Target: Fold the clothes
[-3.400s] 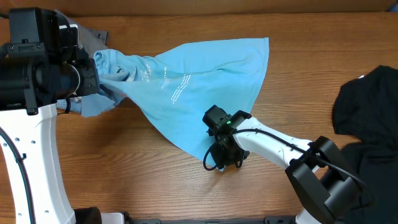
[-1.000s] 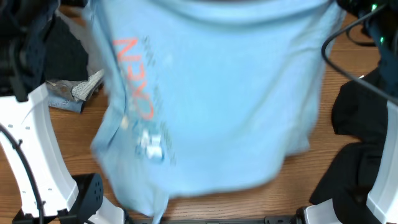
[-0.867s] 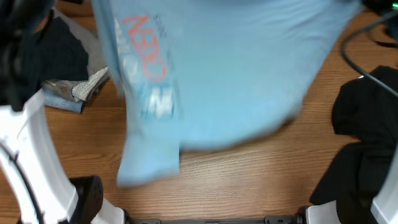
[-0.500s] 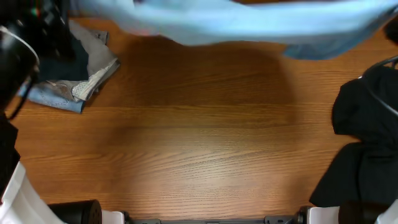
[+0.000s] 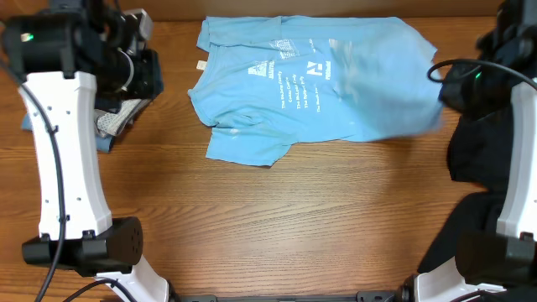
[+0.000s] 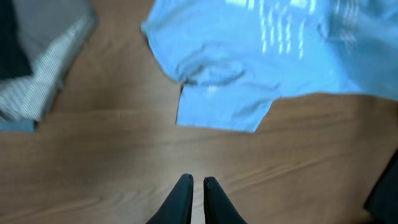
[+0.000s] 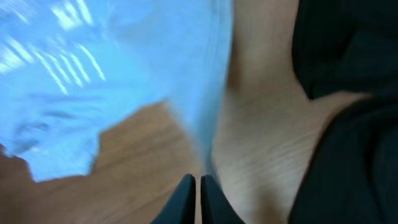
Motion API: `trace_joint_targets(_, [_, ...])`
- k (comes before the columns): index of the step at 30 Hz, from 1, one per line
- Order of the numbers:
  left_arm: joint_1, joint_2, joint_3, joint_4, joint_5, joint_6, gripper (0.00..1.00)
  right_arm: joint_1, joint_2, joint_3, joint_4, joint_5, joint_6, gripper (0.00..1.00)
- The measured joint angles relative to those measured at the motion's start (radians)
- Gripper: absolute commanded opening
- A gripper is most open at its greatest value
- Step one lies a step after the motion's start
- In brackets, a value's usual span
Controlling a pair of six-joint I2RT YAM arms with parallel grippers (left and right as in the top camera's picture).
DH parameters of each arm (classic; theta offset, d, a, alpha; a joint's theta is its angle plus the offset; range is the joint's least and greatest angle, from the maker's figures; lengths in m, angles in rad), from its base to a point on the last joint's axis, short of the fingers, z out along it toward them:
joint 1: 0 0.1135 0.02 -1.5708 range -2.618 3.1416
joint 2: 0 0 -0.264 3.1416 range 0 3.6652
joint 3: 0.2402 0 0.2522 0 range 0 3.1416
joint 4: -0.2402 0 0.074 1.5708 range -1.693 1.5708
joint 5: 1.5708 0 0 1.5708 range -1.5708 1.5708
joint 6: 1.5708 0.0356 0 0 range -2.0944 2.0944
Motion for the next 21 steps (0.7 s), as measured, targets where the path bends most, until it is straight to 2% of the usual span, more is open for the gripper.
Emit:
trace_joint_targets(2, [-0.019,0.0,-0.038,0.003,-0.009,0.012,0.26,0.0,0.0,-0.074,0.019,0.001,-0.002,0.54])
trace_joint_targets(3, [-0.031,-0.002,-0.055,0.007,-0.013,0.016,0.28,0.0,0.0,-0.106,0.037,0.002,-0.006,0.61])
trace_joint_targets(7, [-0.134,-0.002,-0.158,0.08,-0.053,0.04,0.36,-0.006,0.0,-0.167,0.111,0.022,0.005,0.73])
trace_joint_targets(13, [-0.286,-0.002,-0.396,0.275,-0.129,0.02,0.43,-0.045,0.0,-0.168,0.181,0.048,0.037,0.76])
trace_joint_targets(21, [-0.296,-0.002,-0.778,0.668,-0.116,-0.025,0.56,-0.051,0.0,-0.169,0.193,0.05,0.039,0.76])
